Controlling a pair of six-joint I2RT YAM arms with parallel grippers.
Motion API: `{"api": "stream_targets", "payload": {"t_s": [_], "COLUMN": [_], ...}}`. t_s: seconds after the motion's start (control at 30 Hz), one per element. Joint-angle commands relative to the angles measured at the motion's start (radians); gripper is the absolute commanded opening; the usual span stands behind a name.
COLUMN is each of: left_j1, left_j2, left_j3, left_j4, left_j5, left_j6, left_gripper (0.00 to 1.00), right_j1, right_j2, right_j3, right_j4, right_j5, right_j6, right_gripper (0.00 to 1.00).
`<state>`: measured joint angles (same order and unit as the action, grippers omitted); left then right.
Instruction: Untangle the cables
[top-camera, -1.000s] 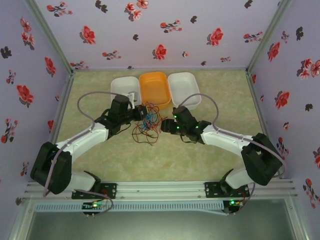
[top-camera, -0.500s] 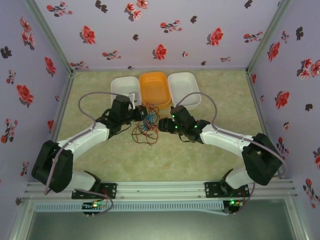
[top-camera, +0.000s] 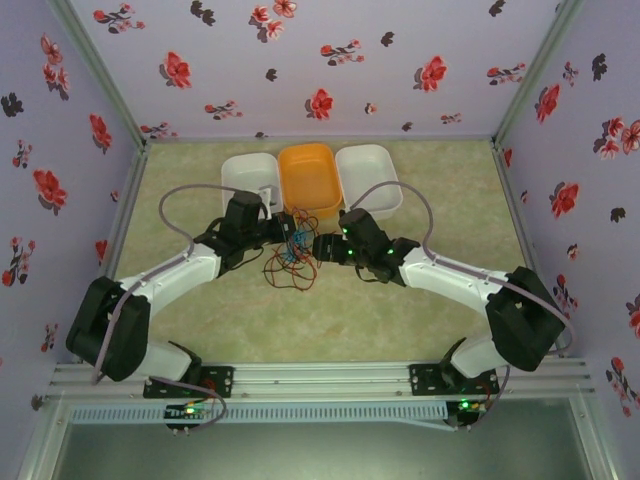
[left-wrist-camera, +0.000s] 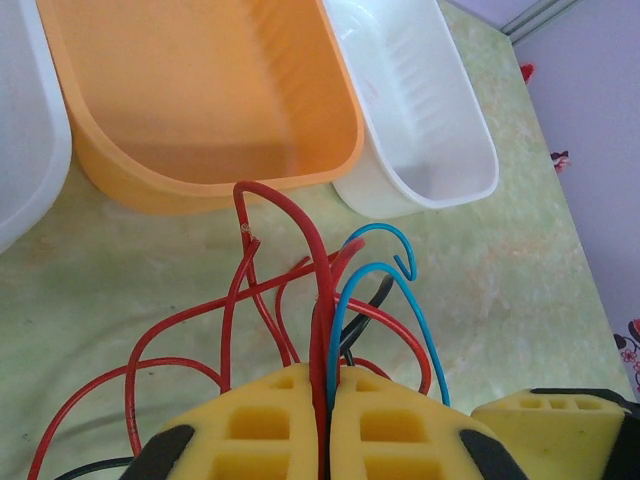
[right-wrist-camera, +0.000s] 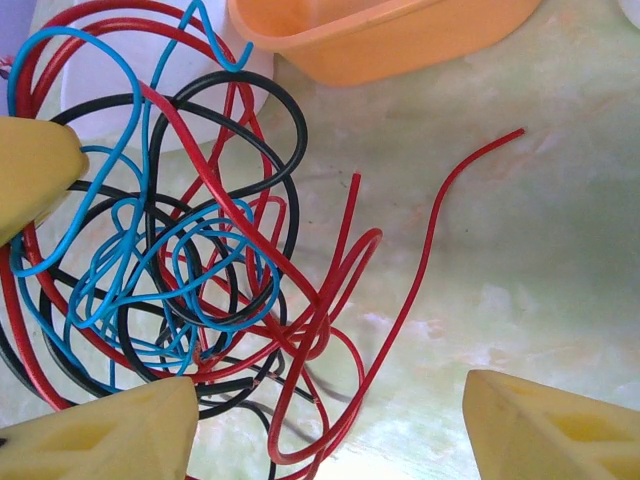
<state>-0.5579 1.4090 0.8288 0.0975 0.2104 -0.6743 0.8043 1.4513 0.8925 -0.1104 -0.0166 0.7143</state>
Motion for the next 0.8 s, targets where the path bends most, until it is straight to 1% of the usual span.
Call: {"api": "stream_targets", "payload": {"t_s": [0.0, 0.1, 0.27, 0.57, 0.63, 0.7, 0.77], "left_j1": [0.002, 0.001, 0.001, 0.001, 0.001, 0.001, 0.001], "left_j2": [0.002, -0.001, -0.001, 0.004, 0.003, 0.005, 0.007], "left_j3": [-0.003, -0.003, -0.003, 0.003, 0.007, 0.014, 0.017], "left_j4": [0.034, 0.034, 0.033, 0.031, 0.026, 0.018, 0.009], "left_j5": [-0.003, -0.002, -0.002, -0.002, -0.002, -0.002, -0.002], "left_j6": [0.020, 0.022, 0.023, 0.025, 0.030, 0.034, 0.039], "left_gripper": [0.00, 0.00, 0.00, 0.00, 0.00, 0.00, 0.00], "right_j1": [0.007, 0.007, 0.008, 0.006, 0.007, 0.006, 0.006], "right_j2": [0.005, 0.032, 0.085, 0.128, 0.130, 0.128, 0.118], "right_j3": [0.032, 0.039, 0.064, 0.080, 0.083, 0.084, 0.084], "right_j4": [-0.032, -0.029, -0.020, -0.035, -0.037, -0.043, -0.058], "right_j5": [0.046, 0.034, -0.015, -0.025, -0.026, -0.023, -0.013], "right_j6": [-0.002, -0.004, -0.011, -0.014, -0.015, -0.015, -0.021], "right_gripper": [0.69, 0.62, 0.57, 0.40, 0.34, 0.21, 0.12]}}
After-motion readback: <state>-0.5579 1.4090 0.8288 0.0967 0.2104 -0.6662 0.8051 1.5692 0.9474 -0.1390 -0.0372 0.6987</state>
